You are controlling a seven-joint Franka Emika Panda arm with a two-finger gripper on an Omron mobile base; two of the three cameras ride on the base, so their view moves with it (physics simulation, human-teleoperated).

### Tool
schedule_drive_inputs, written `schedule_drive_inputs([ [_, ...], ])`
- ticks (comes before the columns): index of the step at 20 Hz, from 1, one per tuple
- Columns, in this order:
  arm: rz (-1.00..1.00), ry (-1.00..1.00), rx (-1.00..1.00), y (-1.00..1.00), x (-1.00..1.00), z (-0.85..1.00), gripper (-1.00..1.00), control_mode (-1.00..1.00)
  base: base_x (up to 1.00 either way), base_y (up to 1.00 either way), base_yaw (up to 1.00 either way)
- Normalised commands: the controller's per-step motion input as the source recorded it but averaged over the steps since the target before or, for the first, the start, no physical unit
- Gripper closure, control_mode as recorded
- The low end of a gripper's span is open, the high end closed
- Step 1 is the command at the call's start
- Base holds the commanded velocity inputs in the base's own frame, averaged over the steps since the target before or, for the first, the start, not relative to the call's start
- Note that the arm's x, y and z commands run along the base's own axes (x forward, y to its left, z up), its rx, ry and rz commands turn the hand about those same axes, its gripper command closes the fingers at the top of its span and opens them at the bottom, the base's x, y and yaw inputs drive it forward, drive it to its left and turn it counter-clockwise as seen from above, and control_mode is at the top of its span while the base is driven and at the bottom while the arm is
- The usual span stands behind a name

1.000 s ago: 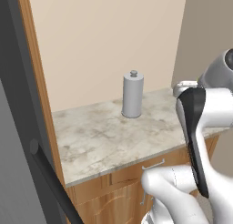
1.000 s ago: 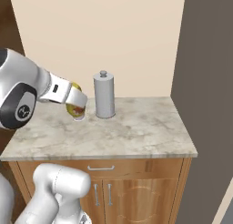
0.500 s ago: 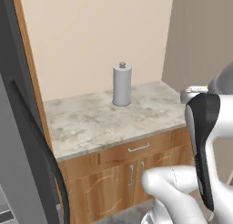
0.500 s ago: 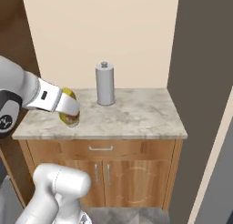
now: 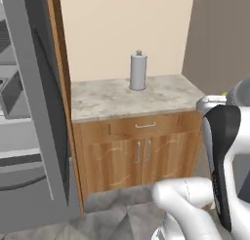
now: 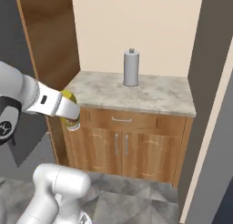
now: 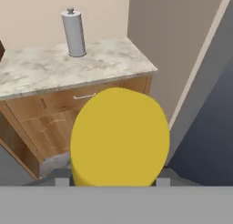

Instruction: Place the condiment bottle and mustard from the counter to the top shelf of the fridge. If the existing items in the fridge are on the top shelf, move them to other shelves.

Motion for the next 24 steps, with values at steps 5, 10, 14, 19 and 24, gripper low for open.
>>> schedule_drive_inputs([
  [5,0.0,0.0,0.0,0.0,0.0,0.0,1.0,1.0,-1.0,0.32,0.49],
  [10,0.0,0.0,0.0,0.0,0.0,0.0,1.0,1.0,-0.88,0.74,0.32],
  [14,0.0,0.0,0.0,0.0,0.0,0.0,1.0,1.0,-0.28,1.0,0.17],
  [19,0.0,0.0,0.0,0.0,0.0,0.0,1.0,1.0,0.05,1.0,0.09],
  [24,0.0,0.0,0.0,0.0,0.0,0.0,1.0,1.0,0.33,1.0,0.0],
])
